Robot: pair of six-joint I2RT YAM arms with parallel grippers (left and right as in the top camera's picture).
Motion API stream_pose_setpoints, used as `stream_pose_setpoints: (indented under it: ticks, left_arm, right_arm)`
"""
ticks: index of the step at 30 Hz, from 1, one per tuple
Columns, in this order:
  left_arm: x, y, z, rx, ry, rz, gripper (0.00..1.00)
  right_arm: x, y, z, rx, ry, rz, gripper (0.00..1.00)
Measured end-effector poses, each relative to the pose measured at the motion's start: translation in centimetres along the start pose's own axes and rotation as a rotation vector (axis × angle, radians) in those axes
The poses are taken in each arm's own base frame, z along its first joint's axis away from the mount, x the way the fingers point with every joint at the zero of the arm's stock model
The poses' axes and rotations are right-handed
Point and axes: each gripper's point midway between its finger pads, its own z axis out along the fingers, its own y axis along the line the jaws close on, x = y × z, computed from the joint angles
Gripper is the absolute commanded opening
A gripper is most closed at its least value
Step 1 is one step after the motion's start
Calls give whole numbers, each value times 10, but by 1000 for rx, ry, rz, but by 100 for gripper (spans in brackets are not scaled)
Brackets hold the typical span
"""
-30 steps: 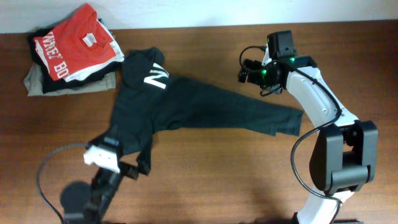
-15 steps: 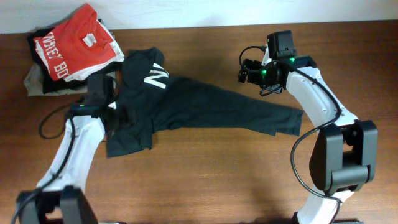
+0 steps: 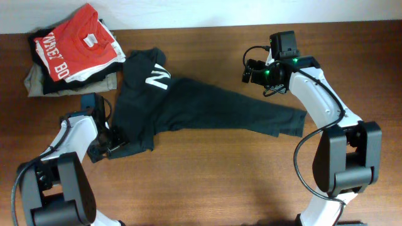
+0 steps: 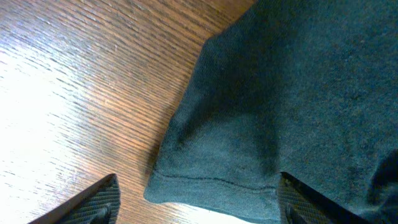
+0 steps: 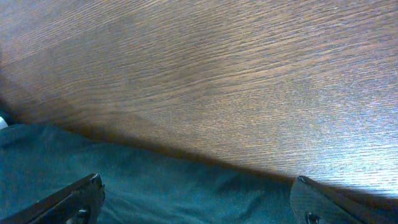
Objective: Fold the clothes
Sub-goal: 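Grasp the shirt's left end with the left gripper, right gripper holds sleeve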
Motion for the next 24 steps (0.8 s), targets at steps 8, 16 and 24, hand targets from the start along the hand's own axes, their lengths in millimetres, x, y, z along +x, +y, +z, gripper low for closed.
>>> stream_pose_setpoints:
  ticks: [8,16,24]
  left_arm:
    - [-10,8,10,34,4,-53,1]
    - [-15,6,10,49,-11,-54,1]
    - [-24,2,9,69,-45,-56,1]
  right_arm:
    - [0,0,0,0,1,-1,99]
    - [29,-139,-63,264,162,277,99]
    - [91,-162,-44,297,335,256,86]
